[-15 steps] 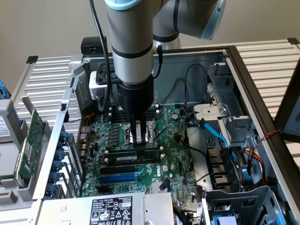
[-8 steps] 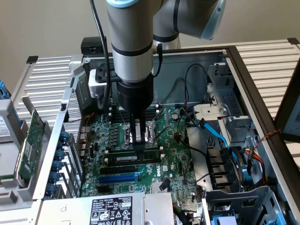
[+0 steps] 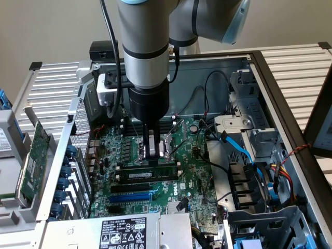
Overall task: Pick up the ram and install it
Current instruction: 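Press down the ram until it locks into place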
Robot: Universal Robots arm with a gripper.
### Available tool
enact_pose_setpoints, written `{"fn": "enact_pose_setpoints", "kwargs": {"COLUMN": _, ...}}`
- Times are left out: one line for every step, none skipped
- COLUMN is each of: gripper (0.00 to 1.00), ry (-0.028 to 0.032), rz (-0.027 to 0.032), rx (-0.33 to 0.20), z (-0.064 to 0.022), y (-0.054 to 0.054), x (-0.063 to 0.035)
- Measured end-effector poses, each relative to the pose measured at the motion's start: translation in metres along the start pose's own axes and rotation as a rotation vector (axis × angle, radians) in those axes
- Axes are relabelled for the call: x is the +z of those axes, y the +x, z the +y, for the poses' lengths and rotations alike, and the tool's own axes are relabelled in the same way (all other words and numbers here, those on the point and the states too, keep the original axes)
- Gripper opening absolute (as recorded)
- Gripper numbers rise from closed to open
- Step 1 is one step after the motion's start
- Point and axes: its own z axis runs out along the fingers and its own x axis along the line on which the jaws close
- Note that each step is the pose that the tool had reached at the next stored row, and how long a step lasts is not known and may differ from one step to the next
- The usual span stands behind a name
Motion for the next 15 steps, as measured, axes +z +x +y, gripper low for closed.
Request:
{"fn": "enact_pose_setpoints", "kwargs": {"gripper": 0.11, "ry": -0.0007, "rz": 0.0, "rx": 0.0, "z": 0.0003, "y": 0.0, "x": 0.0}}
{"fn": "enact_pose_setpoints", "kwargs": {"gripper": 0.11, "ry": -0.0015, "rz": -0.0001, "rx": 0.0, "z": 0.0008, "y": 0.0, "x": 0.0}}
{"fn": "enact_pose_setpoints", "kwargs": {"gripper": 0.11, "ry": -0.0025, "rz": 0.0, "rx": 0.0, "z": 0.0011, "y": 0.0, "x": 0.0}}
{"fn": "enact_pose_setpoints", "kwargs": {"gripper": 0.11, "ry": -0.0036, "rz": 0.0, "rx": 0.0, "z": 0.0016, "y": 0.0, "x": 0.0}}
{"fn": "enact_pose_setpoints", "kwargs": {"gripper": 0.11, "ry": -0.0047, "rz": -0.0001, "rx": 0.0, "z": 0.0022, "y": 0.0, "x": 0.0001}}
{"fn": "enact_pose_setpoints", "kwargs": {"gripper": 0.11, "ry": -0.0058, "rz": -0.0001, "rx": 0.0, "z": 0.0027, "y": 0.0, "x": 0.0}}
{"fn": "enact_pose_setpoints", "kwargs": {"gripper": 0.11, "ry": -0.0065, "rz": -0.0001, "rx": 0.0, "z": 0.0032, "y": 0.0, "x": 0.0001}}
{"fn": "enact_pose_setpoints", "kwargs": {"gripper": 0.11, "ry": -0.0068, "rz": 0.0, "rx": 0.0, "z": 0.0036, "y": 0.0, "x": 0.0}}
{"fn": "enact_pose_setpoints", "kwargs": {"gripper": 0.11, "ry": -0.0068, "rz": -0.0001, "rx": 0.0, "z": 0.004, "y": 0.0, "x": 0.0001}}
{"fn": "enact_pose_setpoints", "kwargs": {"gripper": 0.11, "ry": -0.0068, "rz": -0.0001, "rx": 0.0, "z": 0.0045, "y": 0.0001, "x": 0.0004}}
{"fn": "enact_pose_setpoints", "kwargs": {"gripper": 0.11, "ry": -0.0068, "rz": -0.0002, "rx": 0.0, "z": 0.0052, "y": 0.0001, "x": 0.0007}}
{"fn": "enact_pose_setpoints", "kwargs": {"gripper": 0.11, "ry": -0.0069, "rz": 0.0001, "rx": 0.0, "z": 0.006, "y": 0.0001, "x": 0.0012}}
{"fn": "enact_pose_setpoints", "kwargs": {"gripper": 0.11, "ry": -0.0069, "rz": 0.0008, "rx": 0.0, "z": 0.0067, "y": 0.0001, "x": 0.0018}}
{"fn": "enact_pose_setpoints", "kwargs": {"gripper": 0.11, "ry": -0.0069, "rz": 0.0013, "rx": 0.0, "z": 0.0072, "y": 0.0, "x": 0.0023}}
{"fn": "enact_pose_setpoints", "kwargs": {"gripper": 0.11, "ry": -0.0069, "rz": 0.0018, "rx": 0.0, "z": 0.0074, "y": -0.0002, "x": 0.0026}}
